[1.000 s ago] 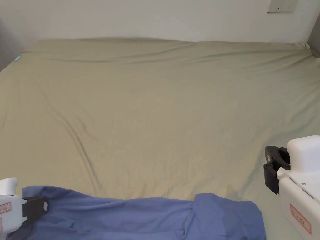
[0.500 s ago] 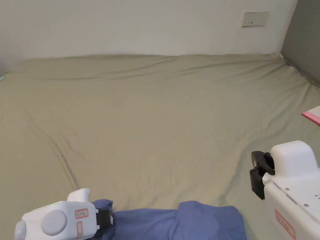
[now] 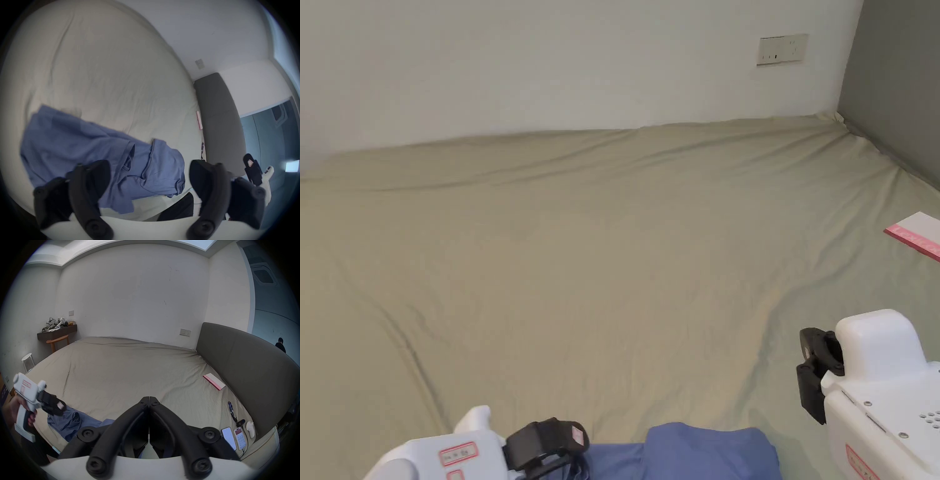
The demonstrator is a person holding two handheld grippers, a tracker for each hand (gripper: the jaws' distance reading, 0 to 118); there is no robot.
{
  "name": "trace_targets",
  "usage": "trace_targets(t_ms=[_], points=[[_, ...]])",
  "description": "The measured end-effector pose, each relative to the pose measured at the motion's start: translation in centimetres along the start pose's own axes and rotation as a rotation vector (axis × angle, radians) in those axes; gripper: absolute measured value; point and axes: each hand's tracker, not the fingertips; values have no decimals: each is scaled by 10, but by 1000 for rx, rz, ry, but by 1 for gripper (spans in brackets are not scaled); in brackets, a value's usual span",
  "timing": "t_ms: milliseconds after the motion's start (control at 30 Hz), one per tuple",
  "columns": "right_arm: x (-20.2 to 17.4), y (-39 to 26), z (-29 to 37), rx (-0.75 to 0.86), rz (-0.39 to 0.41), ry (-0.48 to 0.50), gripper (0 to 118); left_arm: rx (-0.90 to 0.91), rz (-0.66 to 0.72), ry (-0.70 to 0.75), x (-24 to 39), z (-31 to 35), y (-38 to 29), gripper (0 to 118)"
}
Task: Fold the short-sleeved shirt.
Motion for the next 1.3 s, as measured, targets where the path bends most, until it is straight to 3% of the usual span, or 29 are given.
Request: trace_targets(t_ms=[33, 100, 133, 333, 567, 700, 867, 1000, 1133, 1300], points=[[0, 0, 0, -2, 0, 0, 2, 31, -47, 21, -1, 11, 2, 77], [0, -1, -1, -4, 1, 1, 2, 101, -174, 146, 2, 26, 1, 20], [-1, -2, -1, -5, 2, 2, 2, 144, -238, 230, 1, 30, -1, 0], [-7, -1, 5, -3, 13, 17, 2, 169, -591, 487, -11, 3, -42, 0], [-10, -4, 8, -16, 35, 22, 2, 88, -704, 484, -8, -68, -94, 0], [-8, -5, 8, -24, 39, 23, 2, 120, -788, 569, 11, -90, -110, 0], [-9, -6, 5, -29, 45, 23, 2, 102, -715, 412, 28, -93, -106, 0], [-11, -4, 1, -33, 47, 29, 2, 29, -598, 118, 40, -93, -101, 0], [-11, -2, 4, -22, 55, 31, 2, 134, -481, 28, 41, -56, -77, 0], [-11, -1, 3, -19, 60, 30, 2, 215, -225, -43, -14, 12, -19, 0]])
